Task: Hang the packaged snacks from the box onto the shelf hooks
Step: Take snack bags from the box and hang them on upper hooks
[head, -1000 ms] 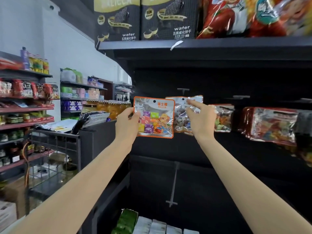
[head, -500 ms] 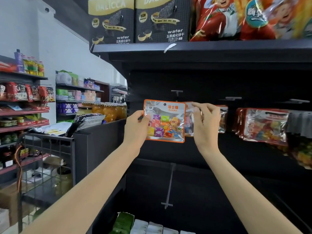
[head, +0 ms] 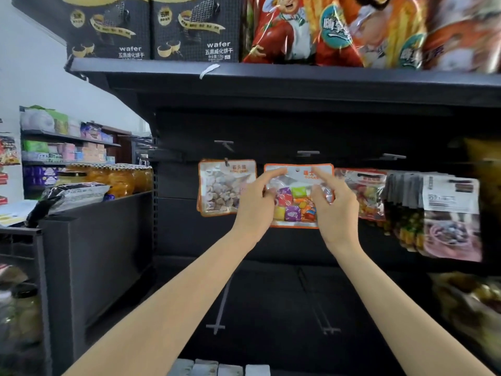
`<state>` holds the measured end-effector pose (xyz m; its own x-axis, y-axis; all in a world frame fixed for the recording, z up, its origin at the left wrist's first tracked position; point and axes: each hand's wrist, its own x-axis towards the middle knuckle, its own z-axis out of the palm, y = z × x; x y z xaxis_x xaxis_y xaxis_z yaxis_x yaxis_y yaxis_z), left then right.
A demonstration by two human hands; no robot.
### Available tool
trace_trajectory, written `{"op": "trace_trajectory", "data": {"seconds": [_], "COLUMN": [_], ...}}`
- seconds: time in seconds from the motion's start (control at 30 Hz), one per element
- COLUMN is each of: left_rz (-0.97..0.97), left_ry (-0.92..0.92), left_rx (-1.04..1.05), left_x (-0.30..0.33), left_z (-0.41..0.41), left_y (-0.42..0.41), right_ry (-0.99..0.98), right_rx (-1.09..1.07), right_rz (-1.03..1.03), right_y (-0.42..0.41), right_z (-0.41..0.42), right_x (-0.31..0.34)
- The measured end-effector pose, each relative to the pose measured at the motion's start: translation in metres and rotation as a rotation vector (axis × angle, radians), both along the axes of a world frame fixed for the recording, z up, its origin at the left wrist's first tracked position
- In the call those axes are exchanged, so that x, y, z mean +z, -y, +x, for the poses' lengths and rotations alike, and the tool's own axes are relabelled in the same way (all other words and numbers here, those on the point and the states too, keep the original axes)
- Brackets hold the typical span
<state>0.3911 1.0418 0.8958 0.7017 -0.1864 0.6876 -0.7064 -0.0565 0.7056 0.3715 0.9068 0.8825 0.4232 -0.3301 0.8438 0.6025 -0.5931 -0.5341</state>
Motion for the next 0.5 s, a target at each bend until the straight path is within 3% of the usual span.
{"op": "trace_trajectory", "data": {"seconds": [0.23,0.5], "left_rz": [0.013,0.024], "left_ry": [-0.112,-0.057], "left_rx": [0.002,0.044], "left_x": [-0.006,-0.004], "left_z": [0.009,0.018], "left_y": [0.014,0.02], "right_ry": [-0.146,-0.107], "right_rx": [0.013,-0.04], "right_rz": [0.033,0.001], "right_y": [0.015,0.022], "right_z": [0.013,0.026], "right_x": [-0.006,-0.004]}}
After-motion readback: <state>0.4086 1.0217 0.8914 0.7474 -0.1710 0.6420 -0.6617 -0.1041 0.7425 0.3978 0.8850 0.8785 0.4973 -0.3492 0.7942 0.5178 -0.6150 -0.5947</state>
